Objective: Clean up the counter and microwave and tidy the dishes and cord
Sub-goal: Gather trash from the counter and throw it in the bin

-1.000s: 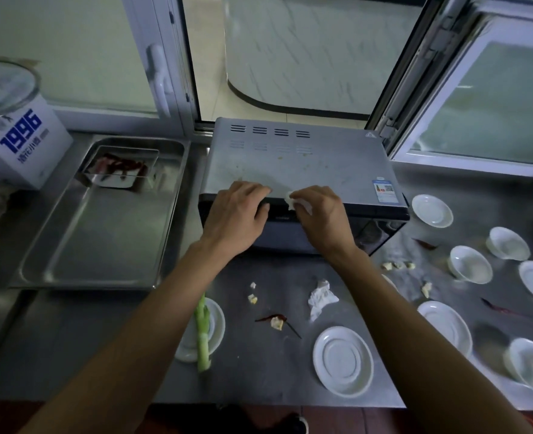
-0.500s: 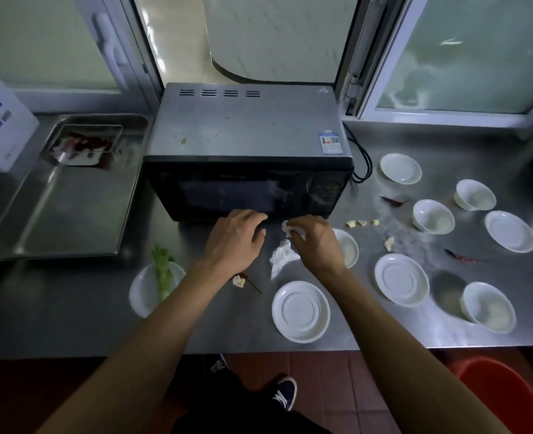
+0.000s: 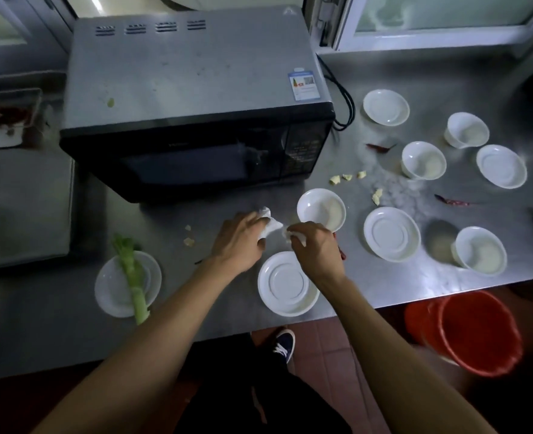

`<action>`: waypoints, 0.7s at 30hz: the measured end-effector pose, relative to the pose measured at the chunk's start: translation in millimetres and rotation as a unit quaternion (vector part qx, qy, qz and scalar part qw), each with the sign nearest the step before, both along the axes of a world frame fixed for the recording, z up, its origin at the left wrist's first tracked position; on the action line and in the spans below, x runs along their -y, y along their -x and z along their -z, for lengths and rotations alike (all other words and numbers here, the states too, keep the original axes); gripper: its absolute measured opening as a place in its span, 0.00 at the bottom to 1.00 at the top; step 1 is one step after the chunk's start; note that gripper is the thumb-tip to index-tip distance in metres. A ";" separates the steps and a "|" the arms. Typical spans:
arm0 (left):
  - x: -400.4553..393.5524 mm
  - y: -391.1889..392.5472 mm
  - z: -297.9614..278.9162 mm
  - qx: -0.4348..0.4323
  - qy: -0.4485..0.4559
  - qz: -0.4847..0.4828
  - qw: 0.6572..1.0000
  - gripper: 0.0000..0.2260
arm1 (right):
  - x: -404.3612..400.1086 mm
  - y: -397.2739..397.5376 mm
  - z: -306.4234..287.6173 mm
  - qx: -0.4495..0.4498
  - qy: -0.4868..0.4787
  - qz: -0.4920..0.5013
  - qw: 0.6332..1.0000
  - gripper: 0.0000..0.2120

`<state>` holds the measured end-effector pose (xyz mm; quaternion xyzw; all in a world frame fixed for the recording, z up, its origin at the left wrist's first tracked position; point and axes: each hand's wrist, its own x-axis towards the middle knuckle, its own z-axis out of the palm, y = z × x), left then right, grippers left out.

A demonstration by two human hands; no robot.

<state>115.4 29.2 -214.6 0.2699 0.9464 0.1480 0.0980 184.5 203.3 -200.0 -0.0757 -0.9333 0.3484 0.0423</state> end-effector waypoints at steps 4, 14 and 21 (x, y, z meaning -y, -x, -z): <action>-11.8 9.3 15.8 0.020 0.034 0.048 0.998 0.24 | 3.5 -2.6 14.9 0.023 0.010 0.022 0.999 0.08; -17.4 23.1 44.7 0.032 0.062 0.076 0.995 0.28 | 12.8 -3.7 32.4 0.024 0.006 0.074 0.997 0.08; -11.0 27.6 51.9 0.060 -0.018 0.042 0.997 0.15 | 15.3 -5.8 42.2 0.036 0.005 0.094 0.995 0.08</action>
